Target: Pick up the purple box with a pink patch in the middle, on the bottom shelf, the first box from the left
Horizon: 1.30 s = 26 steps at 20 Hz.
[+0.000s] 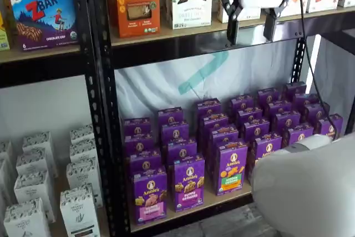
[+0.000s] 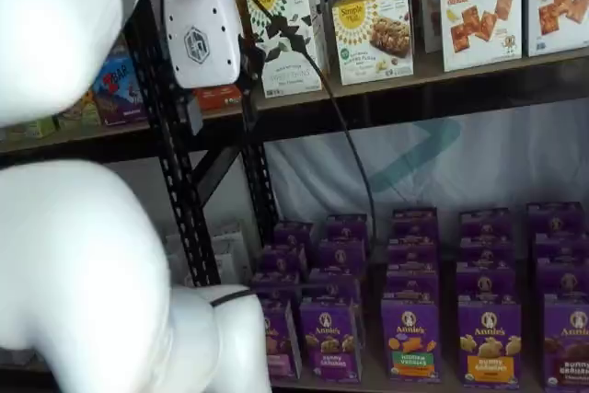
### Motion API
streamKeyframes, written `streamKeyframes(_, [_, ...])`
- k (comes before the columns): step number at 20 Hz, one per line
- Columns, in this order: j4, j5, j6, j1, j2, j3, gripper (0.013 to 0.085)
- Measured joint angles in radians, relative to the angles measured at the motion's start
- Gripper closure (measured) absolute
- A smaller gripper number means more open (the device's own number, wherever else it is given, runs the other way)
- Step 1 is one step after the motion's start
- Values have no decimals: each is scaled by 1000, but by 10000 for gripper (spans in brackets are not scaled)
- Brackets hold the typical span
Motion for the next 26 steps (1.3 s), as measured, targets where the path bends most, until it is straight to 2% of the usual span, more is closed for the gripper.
streamKeyframes(4, [-2, -55, 18, 20, -10, 52, 130])
streamKeyframes(9, [16, -124, 24, 26, -10, 127, 130])
streamKeyframes(22, [-21, -345, 73, 85, 16, 330, 130])
streamKeyframes(26, [-55, -438, 100, 109, 34, 397, 130])
